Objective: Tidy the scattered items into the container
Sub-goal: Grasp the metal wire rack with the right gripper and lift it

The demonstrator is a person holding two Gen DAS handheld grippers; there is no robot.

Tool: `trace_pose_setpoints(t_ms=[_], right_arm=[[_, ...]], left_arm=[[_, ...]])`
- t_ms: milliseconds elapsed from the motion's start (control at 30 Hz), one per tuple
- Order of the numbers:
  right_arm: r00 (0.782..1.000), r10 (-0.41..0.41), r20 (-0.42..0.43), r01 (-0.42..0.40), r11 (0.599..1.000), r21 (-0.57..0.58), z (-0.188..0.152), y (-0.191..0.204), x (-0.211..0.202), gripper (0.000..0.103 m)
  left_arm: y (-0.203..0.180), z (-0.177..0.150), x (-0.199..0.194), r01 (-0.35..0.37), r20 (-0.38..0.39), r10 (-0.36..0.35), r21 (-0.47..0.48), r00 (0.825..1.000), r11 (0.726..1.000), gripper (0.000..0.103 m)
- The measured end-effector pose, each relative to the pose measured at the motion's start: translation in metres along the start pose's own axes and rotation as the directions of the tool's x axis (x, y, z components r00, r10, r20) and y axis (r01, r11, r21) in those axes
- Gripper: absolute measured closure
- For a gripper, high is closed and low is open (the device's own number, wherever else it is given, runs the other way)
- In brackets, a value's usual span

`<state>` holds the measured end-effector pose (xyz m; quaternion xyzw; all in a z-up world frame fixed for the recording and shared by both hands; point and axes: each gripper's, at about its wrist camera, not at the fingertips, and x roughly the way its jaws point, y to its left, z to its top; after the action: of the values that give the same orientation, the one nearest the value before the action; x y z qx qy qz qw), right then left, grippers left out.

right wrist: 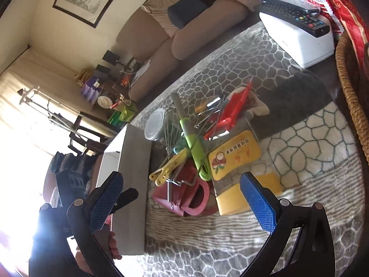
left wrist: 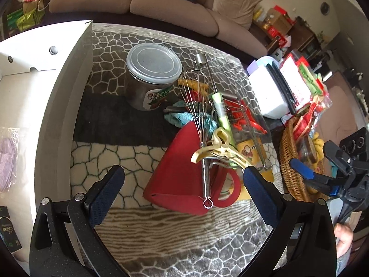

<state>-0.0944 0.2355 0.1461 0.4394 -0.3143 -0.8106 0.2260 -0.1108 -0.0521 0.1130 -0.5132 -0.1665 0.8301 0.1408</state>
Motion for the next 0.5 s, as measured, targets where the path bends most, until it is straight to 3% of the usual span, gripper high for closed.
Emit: trace_pose_setpoints(t_ms=[267,500], right_arm=[[0.998,0.009,-0.060,-0.010,1.000,-0.019,0.018,0.014,0.039,0.000],[0.996,0.022,-0.089,-0.020,1.000,0.018,0.018,0.003,0.057,0.000]], left_arm=[[0.001,0.011,0.029,0.019,-0.035,-0.020,-0.021,0.999,1.000,0.000],[-0.002,0.015,0.044,0.025,-0.055,-0.025,-0.005,0.998,1.000,0.000]])
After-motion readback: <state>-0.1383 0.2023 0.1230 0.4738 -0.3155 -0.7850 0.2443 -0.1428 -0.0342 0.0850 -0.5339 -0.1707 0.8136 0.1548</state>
